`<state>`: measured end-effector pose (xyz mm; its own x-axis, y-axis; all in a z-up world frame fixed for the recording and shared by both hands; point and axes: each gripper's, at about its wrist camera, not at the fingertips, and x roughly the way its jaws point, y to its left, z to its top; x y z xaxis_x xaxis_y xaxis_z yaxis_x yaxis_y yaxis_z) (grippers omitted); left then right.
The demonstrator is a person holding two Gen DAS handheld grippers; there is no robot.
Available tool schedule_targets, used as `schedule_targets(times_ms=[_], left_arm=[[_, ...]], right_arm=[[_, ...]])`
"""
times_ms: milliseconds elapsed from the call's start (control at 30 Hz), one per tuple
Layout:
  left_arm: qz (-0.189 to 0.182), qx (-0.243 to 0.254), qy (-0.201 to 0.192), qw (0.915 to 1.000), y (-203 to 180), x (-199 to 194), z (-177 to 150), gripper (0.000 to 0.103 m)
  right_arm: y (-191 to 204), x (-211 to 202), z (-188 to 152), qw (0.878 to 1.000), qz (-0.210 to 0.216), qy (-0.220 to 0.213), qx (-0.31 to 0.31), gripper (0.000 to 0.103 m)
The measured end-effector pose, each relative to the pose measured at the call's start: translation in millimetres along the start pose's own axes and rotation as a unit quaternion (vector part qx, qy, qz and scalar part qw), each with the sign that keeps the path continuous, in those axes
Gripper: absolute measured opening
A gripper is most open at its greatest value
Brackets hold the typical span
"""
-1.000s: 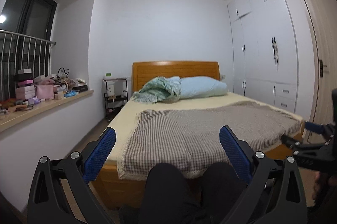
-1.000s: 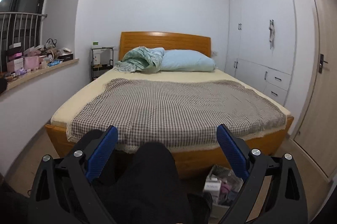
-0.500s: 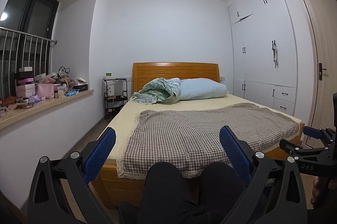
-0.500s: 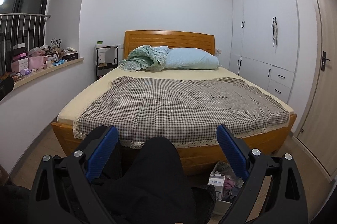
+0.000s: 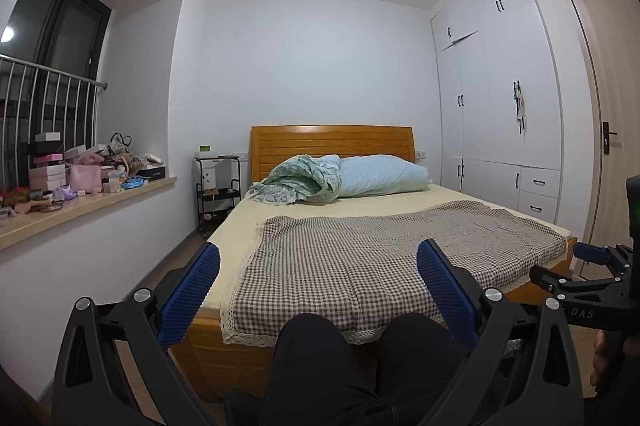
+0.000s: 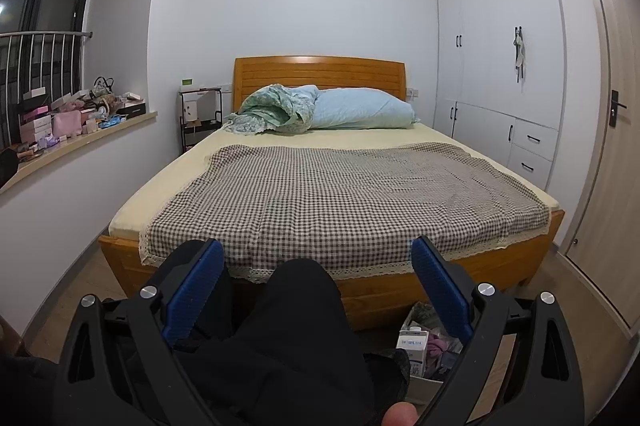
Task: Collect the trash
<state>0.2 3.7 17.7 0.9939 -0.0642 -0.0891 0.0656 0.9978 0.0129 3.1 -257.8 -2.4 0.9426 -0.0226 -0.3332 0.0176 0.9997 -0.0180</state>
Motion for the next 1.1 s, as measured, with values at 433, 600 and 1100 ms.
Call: schedule_targets(times_ms=[433, 600, 1100], left_arm=[[0.0, 0.001, -0.005, 1.0, -0.2, -2.4, 1.4, 0.096], [-0.001, 0.003, -0.005, 1.0, -2.2, -2.4, 1.2, 0.096], [-0.001, 0.005, -0.008, 1.0, -4.2, -3.9, 2.6, 0.096]], right_arm=[[1.8, -5.9, 1.8, 1.0, -0.004, -0.013, -0.005, 0.09], [0.9, -5.1, 2.4, 1.0, -0.003, -0.011, -0.004, 0.09], [-1.4, -4.5, 1.4, 1.0, -0.007, -0.011, -0.004, 0.09]])
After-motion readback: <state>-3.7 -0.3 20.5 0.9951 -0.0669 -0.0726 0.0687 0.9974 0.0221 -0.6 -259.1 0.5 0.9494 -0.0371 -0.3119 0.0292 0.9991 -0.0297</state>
